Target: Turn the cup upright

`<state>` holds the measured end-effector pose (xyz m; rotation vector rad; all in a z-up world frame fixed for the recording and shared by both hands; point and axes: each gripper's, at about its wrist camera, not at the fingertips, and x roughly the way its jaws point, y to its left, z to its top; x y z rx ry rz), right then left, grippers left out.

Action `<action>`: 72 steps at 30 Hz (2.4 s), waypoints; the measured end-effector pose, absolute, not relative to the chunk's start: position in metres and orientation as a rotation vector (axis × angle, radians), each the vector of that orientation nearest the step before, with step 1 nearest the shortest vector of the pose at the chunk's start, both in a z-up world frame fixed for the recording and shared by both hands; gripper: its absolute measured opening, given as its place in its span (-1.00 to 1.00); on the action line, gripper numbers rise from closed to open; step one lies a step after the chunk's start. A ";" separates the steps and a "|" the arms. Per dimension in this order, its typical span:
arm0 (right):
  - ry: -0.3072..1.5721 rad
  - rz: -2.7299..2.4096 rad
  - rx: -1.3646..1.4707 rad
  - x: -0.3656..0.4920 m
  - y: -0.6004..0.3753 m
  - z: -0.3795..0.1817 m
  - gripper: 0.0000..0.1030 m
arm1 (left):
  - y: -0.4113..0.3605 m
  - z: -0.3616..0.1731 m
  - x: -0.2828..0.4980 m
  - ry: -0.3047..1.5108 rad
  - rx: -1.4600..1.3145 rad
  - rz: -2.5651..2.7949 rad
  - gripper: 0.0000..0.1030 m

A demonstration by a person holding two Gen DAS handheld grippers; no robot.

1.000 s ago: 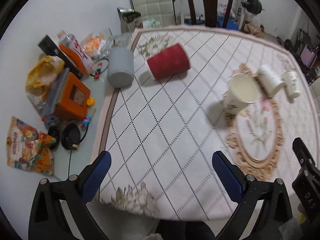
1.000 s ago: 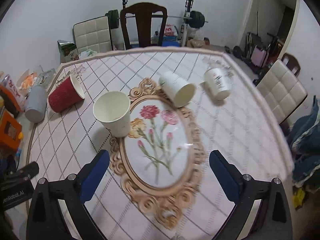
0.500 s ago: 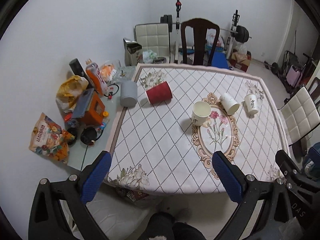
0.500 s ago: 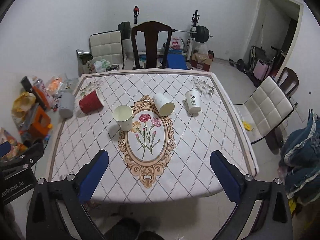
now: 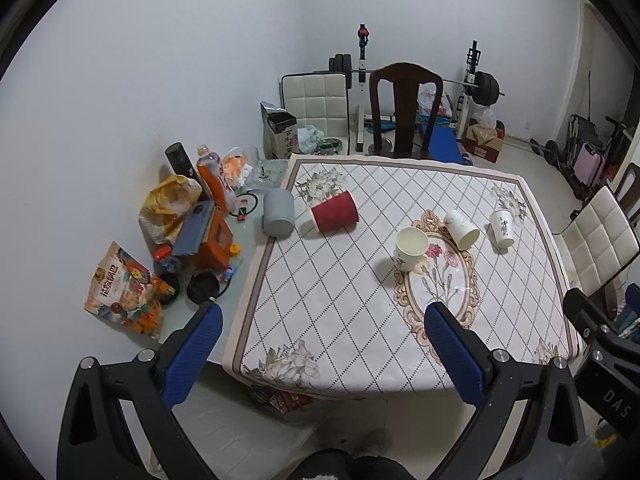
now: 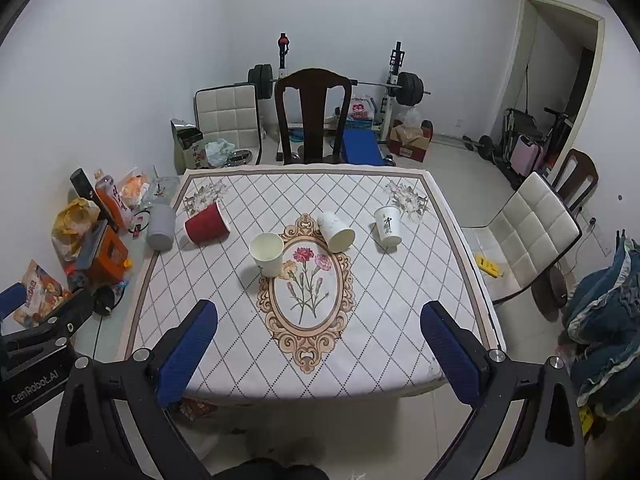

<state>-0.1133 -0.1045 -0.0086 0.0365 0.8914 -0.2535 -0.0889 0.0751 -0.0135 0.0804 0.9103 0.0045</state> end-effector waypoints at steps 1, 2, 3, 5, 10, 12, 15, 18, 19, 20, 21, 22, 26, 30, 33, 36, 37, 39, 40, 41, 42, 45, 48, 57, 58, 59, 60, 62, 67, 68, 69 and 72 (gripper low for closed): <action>0.890 -0.256 0.036 -0.112 -0.104 -0.009 0.99 | 0.076 -0.013 -0.088 0.908 0.078 0.004 1.00; 0.889 -0.257 0.035 -0.111 -0.103 -0.008 0.99 | 0.078 -0.013 -0.087 0.907 0.076 0.002 1.00; 0.890 -0.253 0.036 -0.109 -0.101 -0.008 0.99 | 0.079 -0.013 -0.086 0.906 0.075 0.001 1.00; 0.896 -0.241 0.035 -0.107 -0.099 -0.009 1.00 | 0.080 -0.012 -0.085 0.903 0.075 0.002 1.00; 0.910 -0.232 0.019 -0.101 -0.095 -0.012 1.00 | 0.081 -0.012 -0.083 0.898 0.073 0.002 1.00; 0.909 -0.235 0.020 -0.100 -0.095 -0.012 1.00 | 0.081 -0.011 -0.083 0.897 0.072 0.000 1.00; 0.910 -0.243 0.022 -0.098 -0.095 -0.013 1.00 | 0.080 -0.012 -0.083 0.902 0.072 0.001 1.00; 0.914 -0.247 0.024 -0.098 -0.098 -0.014 1.00 | 0.080 -0.013 -0.084 0.903 0.072 -0.001 1.00; 0.915 -0.249 0.026 -0.098 -0.098 -0.015 1.00 | 0.080 -0.014 -0.084 0.906 0.072 0.000 1.00; 0.916 -0.250 0.028 -0.098 -0.099 -0.015 1.00 | 0.079 -0.015 -0.085 0.907 0.071 0.000 1.00; 0.917 -0.250 0.029 -0.098 -0.100 -0.016 1.00 | 0.079 -0.016 -0.085 0.908 0.071 -0.001 1.00; 0.916 -0.248 0.025 -0.098 -0.100 -0.015 1.00 | 0.078 -0.016 -0.086 0.910 0.071 -0.001 1.00; 0.916 -0.255 0.024 -0.098 -0.102 -0.016 1.00 | 0.076 -0.018 -0.087 0.912 0.071 -0.004 1.00; 0.926 -0.255 0.029 -0.099 -0.104 -0.020 1.00 | 0.074 -0.020 -0.088 0.920 0.069 -0.002 1.00; 0.929 -0.257 0.030 -0.099 -0.104 -0.022 1.00 | 0.071 -0.021 -0.089 0.924 0.071 0.003 1.00; 0.932 -0.258 0.028 -0.099 -0.105 -0.023 1.00 | 0.069 -0.020 -0.090 0.924 0.074 0.008 1.00; 0.931 -0.258 0.028 -0.099 -0.105 -0.022 1.00 | 0.069 -0.020 -0.089 0.924 0.073 0.008 1.00; 0.931 -0.258 0.025 -0.099 -0.105 -0.022 1.00 | 0.068 -0.020 -0.090 0.925 0.073 0.008 1.00; 0.931 -0.258 0.027 -0.099 -0.105 -0.022 1.00 | 0.068 -0.020 -0.090 0.923 0.073 0.007 1.00; 0.931 -0.259 0.027 -0.099 -0.105 -0.021 1.00 | 0.068 -0.020 -0.089 0.924 0.074 0.009 1.00; 0.930 -0.259 0.027 -0.099 -0.105 -0.021 1.00 | 0.067 -0.020 -0.090 0.925 0.074 0.008 1.00; 0.933 -0.256 0.029 -0.098 -0.105 -0.022 1.00 | 0.067 -0.020 -0.090 0.926 0.075 0.011 1.00; 0.935 -0.254 0.030 -0.100 -0.106 -0.025 1.00 | 0.067 -0.020 -0.090 0.926 0.074 0.010 1.00; 0.930 -0.258 0.032 -0.102 -0.107 -0.029 1.00 | 0.065 -0.020 -0.091 0.926 0.073 0.006 1.00; 0.931 -0.257 0.033 -0.102 -0.108 -0.027 1.00 | 0.065 -0.020 -0.090 0.926 0.073 0.007 1.00; 0.931 -0.257 0.032 -0.101 -0.107 -0.027 1.00 | 0.065 -0.020 -0.091 0.926 0.073 0.007 1.00; 0.931 -0.256 0.032 -0.102 -0.107 -0.028 1.00 | 0.065 -0.020 -0.091 0.927 0.072 0.006 1.00; 0.931 -0.257 0.032 -0.102 -0.107 -0.028 1.00 | 0.065 -0.020 -0.092 0.928 0.075 0.007 1.00; 0.932 -0.256 0.034 -0.102 -0.107 -0.028 1.00 | 0.065 -0.020 -0.091 0.928 0.073 0.005 1.00; 0.932 -0.255 0.034 -0.103 -0.107 -0.029 1.00 | 0.066 -0.020 -0.091 0.928 0.073 0.005 1.00; 0.932 -0.255 0.032 -0.103 -0.107 -0.029 1.00 | 0.065 -0.020 -0.091 0.927 0.074 0.006 1.00; 0.932 -0.256 0.034 -0.102 -0.107 -0.028 1.00 | 0.065 -0.020 -0.091 0.927 0.074 0.005 1.00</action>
